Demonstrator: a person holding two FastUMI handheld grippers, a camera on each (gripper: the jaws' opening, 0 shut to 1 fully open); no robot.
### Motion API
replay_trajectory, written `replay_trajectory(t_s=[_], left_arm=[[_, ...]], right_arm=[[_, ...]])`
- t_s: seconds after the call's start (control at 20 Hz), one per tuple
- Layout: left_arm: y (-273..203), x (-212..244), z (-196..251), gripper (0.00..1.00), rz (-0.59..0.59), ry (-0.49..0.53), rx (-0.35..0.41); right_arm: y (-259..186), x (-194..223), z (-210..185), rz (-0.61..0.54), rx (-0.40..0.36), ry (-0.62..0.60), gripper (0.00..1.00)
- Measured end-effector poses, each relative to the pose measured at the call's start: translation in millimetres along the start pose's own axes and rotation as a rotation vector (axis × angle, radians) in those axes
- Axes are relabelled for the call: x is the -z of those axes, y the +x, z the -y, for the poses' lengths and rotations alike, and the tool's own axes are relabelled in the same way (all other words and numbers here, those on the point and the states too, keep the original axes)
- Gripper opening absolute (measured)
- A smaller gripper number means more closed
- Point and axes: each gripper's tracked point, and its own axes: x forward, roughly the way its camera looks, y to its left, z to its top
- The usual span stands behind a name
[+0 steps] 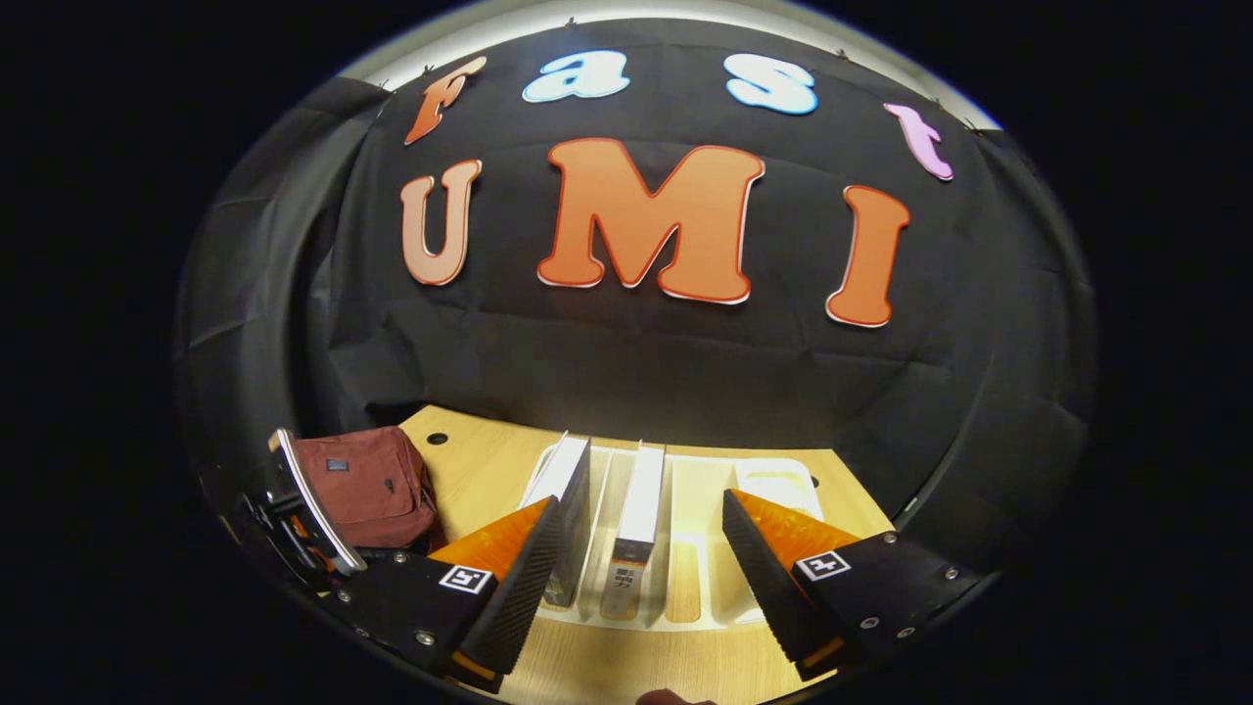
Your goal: Open the schoolbag, grab two books from the bookshelf and put them into the schoolbag.
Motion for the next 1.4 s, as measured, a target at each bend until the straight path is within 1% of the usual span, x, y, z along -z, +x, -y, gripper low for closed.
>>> replay_trajectory(t_s=[0.15, 0.25, 0.35, 0.55, 0.7, 0.85, 0.9, 0.95, 1.15, 1.2, 1.35, 1.4], left_arm=[[-9, -12, -29, 0.09, 0.022, -0.031, 0.036], [-13, -21, -48, 0.09, 0.037, -0.074, 0.08], [-14, -28, -67, 0.09, 0.053, -0.099, 0.114], [-15, -42, -103, 0.09, 0.084, -0.135, 0.17], [-17, -49, -121, 0.09, 0.111, -0.157, 0.206], [-15, -54, -134, 0.09, 0.13, -0.16, 0.211], [-16, -53, -133, 0.09, 0.131, -0.158, 0.227], [-15, -56, -137, 0.09, 0.142, -0.155, 0.229], [-18, -66, -156, 0.09, 0.159, -0.15, 0.237], [-19, -68, -162, 0.09, 0.16, -0.151, 0.237], [-17, -68, -167, 0.09, 0.162, -0.14, 0.238], [-16, -69, -165, 0.09, 0.162, -0.144, 0.244]], right_arm=[[18, 3, -18, -0.115, -0.058, 0.037, 0.97], [33, -1, -31, -0.183, -0.093, 0.039, 0.97], [47, -4, -37, -0.249, -0.104, 0.028, 0.97], [64, 6, -53, -0.432, -0.147, 0.04, 0.97], [83, 13, -57, -0.532, -0.133, 0.02, 0.97], [100, 14, -53, -0.616, -0.091, -0.023, 0.97], [104, 16, -56, -0.651, -0.099, -0.029, 0.97], [105, 20, -57, -0.693, -0.089, -0.034, 0.97], [120, 35, -59, -0.782, -0.061, -0.091, 0.98], [122, 42, -59, -0.813, -0.051, -0.087, 0.98], [132, 58, -65, -0.91, -0.056, -0.037, 0.98], [136, 64, -64, -0.936, -0.039, -0.021, 0.98]])
